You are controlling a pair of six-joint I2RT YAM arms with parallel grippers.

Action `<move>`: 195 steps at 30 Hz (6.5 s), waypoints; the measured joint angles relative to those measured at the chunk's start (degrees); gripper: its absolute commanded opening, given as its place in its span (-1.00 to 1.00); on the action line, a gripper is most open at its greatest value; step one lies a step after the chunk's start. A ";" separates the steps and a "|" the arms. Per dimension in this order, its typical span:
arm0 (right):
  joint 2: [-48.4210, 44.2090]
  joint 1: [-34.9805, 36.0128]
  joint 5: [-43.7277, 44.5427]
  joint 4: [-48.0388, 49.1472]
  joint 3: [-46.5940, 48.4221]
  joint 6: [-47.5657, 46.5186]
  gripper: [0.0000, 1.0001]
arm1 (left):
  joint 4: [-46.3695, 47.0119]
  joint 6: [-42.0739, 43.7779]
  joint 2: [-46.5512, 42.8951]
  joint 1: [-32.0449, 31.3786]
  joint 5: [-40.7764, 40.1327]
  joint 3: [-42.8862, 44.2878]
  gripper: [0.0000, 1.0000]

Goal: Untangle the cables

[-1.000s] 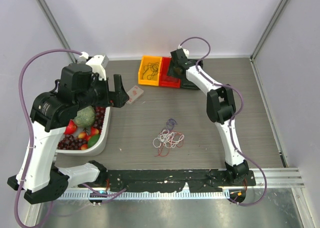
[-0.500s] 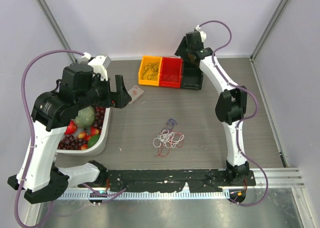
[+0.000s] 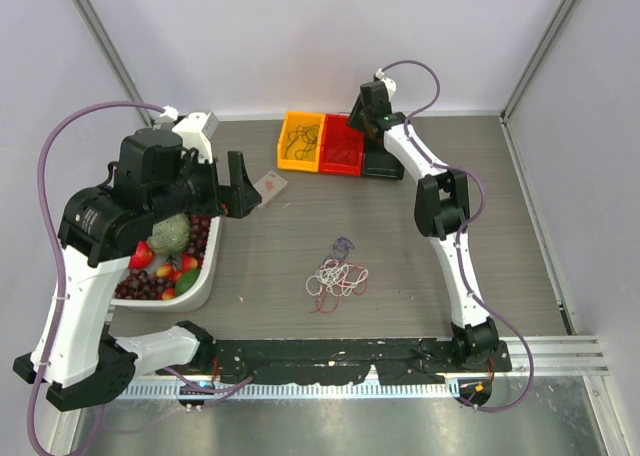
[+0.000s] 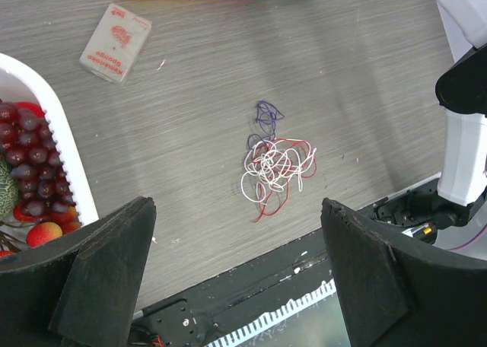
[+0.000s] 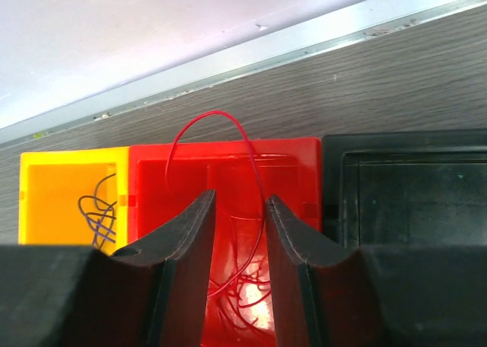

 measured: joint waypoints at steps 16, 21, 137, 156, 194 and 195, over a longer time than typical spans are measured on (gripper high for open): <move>1.38 3.30 3.19 -0.85 -0.52 -1.36 -0.98 | 0.00 0.04 0.57 0.00 0.04 0.00 0.88; -1.49 6.56 6.71 -0.20 -8.17 -3.76 -0.99 | 0.15 -0.26 0.74 0.00 0.07 -0.42 0.88; -76.81 18.51 -25.31 -13.46 -40.28 19.15 -0.99 | 74.75 -6.75 1.44 -17.00 5.88 -46.14 -0.12; -77.02 18.49 -25.38 -3.37 -23.21 24.90 -0.99 | 78.79 -17.81 -5.53 -17.59 2.03 -70.10 -0.72; -44.76 -7.06 -13.53 -5.57 -31.58 9.57 -0.99 | 34.75 -16.74 -20.68 -17.64 3.61 -28.24 0.96; -43.63 -7.23 -13.29 -5.18 -31.56 8.98 -0.99 | 34.36 -16.28 -20.92 -17.64 3.04 -27.65 0.95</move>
